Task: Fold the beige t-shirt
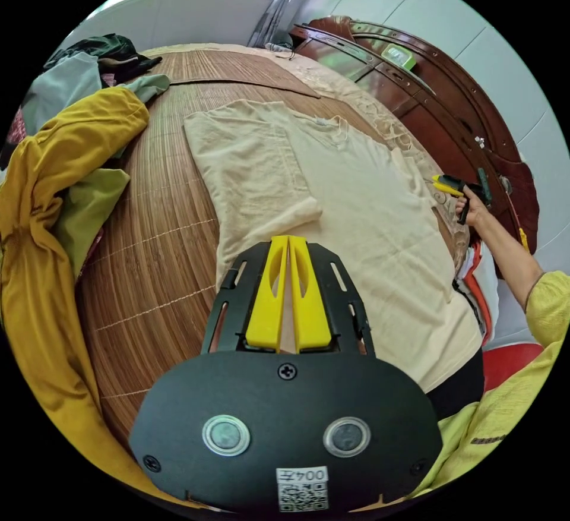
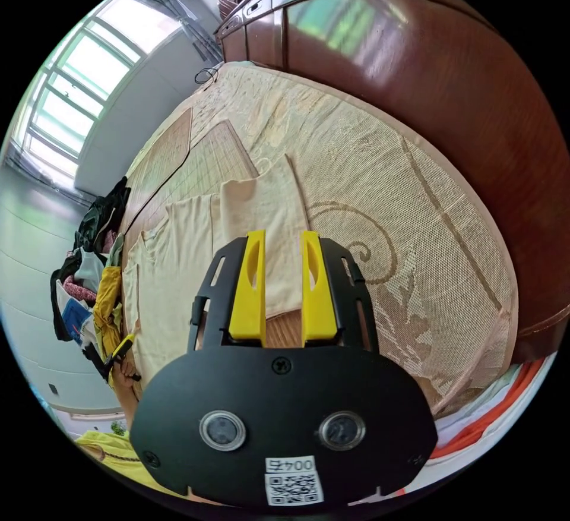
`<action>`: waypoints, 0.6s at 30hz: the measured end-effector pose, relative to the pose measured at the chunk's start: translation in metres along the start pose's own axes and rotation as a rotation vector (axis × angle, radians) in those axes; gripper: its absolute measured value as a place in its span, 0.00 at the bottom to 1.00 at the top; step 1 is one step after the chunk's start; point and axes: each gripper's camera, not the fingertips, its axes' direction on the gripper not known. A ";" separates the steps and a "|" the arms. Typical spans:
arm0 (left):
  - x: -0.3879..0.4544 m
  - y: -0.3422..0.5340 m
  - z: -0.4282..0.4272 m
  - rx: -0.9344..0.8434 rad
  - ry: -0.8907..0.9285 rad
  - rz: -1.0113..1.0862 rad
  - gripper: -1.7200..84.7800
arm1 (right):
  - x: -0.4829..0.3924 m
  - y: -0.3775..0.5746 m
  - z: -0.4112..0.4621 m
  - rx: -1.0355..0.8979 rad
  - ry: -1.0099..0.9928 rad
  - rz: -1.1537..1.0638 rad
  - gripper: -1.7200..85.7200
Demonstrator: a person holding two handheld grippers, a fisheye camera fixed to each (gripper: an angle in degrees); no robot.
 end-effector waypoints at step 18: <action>-0.013 -0.007 0.049 -0.014 0.014 -0.016 0.02 | -0.019 0.058 -0.071 0.008 0.055 0.063 0.14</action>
